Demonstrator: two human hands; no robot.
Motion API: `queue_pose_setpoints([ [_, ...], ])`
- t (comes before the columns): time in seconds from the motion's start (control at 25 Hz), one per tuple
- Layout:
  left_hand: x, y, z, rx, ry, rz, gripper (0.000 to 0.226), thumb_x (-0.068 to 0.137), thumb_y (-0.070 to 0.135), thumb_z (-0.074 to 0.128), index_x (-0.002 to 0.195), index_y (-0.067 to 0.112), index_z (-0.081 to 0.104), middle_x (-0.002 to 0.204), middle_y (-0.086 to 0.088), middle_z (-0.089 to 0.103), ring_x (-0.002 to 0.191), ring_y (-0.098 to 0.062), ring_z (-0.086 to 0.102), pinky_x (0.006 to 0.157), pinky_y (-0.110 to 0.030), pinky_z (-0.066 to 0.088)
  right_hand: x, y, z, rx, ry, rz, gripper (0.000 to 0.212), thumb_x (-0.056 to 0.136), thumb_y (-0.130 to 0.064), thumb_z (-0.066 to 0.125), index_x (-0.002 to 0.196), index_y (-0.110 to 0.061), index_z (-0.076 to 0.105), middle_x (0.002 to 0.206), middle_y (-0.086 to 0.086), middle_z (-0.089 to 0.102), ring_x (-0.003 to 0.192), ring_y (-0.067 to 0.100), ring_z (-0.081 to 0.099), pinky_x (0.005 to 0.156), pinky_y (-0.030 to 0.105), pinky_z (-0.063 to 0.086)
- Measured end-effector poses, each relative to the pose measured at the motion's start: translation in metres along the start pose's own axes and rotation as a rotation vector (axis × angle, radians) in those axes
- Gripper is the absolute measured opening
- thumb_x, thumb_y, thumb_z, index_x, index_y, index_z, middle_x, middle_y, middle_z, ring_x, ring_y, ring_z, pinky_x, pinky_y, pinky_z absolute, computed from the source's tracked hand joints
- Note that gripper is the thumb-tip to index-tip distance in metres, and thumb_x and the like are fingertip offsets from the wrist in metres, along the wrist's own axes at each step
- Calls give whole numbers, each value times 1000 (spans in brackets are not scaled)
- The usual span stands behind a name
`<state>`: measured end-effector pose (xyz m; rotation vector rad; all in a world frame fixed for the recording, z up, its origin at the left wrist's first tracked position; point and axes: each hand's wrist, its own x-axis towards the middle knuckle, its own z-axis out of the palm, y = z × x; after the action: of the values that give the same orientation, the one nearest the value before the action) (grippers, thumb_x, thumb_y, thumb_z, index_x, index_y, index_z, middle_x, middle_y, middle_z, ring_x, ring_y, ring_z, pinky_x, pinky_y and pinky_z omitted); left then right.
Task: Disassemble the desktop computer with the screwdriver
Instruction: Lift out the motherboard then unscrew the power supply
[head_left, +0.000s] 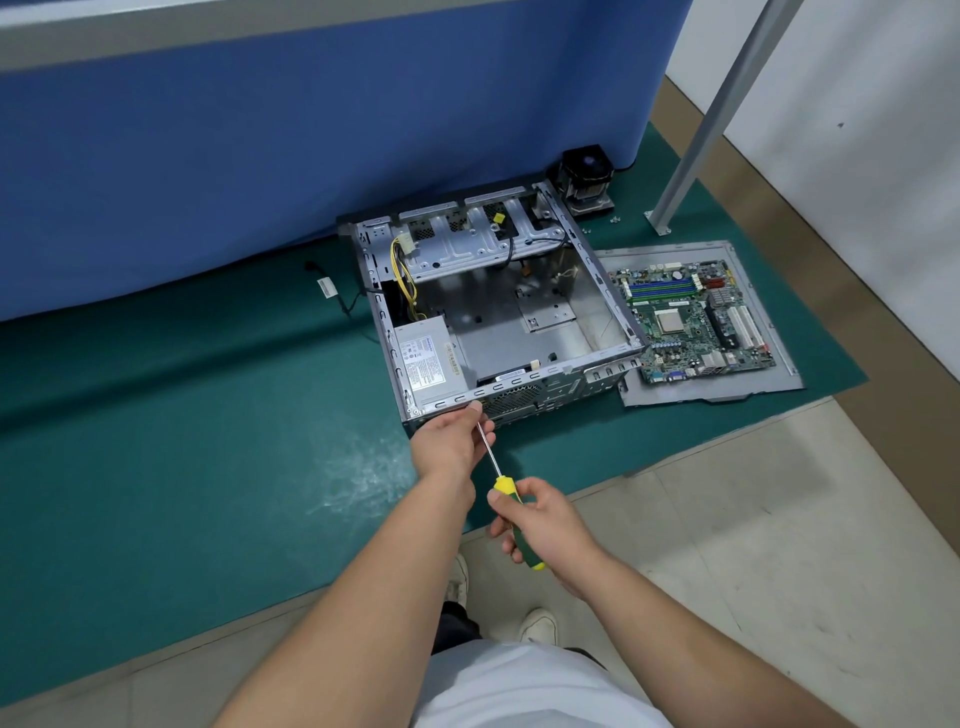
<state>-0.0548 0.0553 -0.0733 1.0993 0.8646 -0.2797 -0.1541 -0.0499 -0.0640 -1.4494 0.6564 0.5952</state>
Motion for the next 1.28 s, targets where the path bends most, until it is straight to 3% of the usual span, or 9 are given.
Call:
queue_pose_setpoints([
  [0.12,1,-3,2,17,56,28,12,90,10,79,90,1,71,84,-14,78,73,-22,76,66,-29,62,2,3,-2,58,-17,42,20,104,-18,53,101,-2,66,76,13,70,59,19,59,55,30,51],
  [0.28,2,-4,3,11,54,13,8,95,5,71,87,3,69,89,-16,77,75,-22,76,66,-29,61,2,9,-5,51,0,0,14,101,-19,64,103,-7,57,83,9,71,67,17,66,58,31,57],
  [0.44,-2,-1,-4,-47,-49,-41,7,97,5,68,101,0,70,91,-16,78,77,-23,76,68,-30,63,4,12,-9,-31,23,-41,20,99,-20,66,107,-8,52,77,3,69,57,14,58,51,27,46],
  [0.6,-12,9,-3,-19,-186,10,5,97,7,67,99,4,69,92,-15,78,82,-24,77,72,-31,62,7,12,-15,-115,70,-62,16,95,-23,70,96,-15,55,65,-1,58,50,13,51,48,26,43],
  [0.72,-10,30,2,117,-200,164,5,96,5,66,91,6,67,84,-13,75,78,-24,74,71,-32,63,12,-11,-13,-89,100,-92,21,96,-27,69,85,-16,54,61,-1,53,47,14,49,47,26,44],
  [0.84,-4,52,4,544,-232,482,7,92,13,70,85,14,68,76,-3,73,72,-19,69,68,-35,60,22,-57,-12,36,162,-209,28,100,-34,65,85,-11,57,67,2,59,50,16,56,49,30,50],
  [0.96,1,74,2,832,-304,746,10,88,24,73,81,27,67,74,12,69,70,-4,63,66,-20,52,33,-102,-6,110,195,-313,21,101,-32,64,101,-10,66,79,-1,70,55,15,58,51,30,51],
  [1.08,11,91,2,946,-388,883,13,89,28,74,81,31,64,76,19,66,71,-2,62,63,-12,46,44,-129,1,138,172,-339,12,99,-26,67,100,-16,72,83,-2,71,50,15,53,46,28,45],
  [1.28,28,110,16,1102,-491,976,9,91,37,72,87,37,64,76,15,66,75,-6,63,68,-27,54,59,-154,-11,194,113,-261,5,91,-18,75,87,-14,73,78,3,68,47,17,50,44,27,42],
])
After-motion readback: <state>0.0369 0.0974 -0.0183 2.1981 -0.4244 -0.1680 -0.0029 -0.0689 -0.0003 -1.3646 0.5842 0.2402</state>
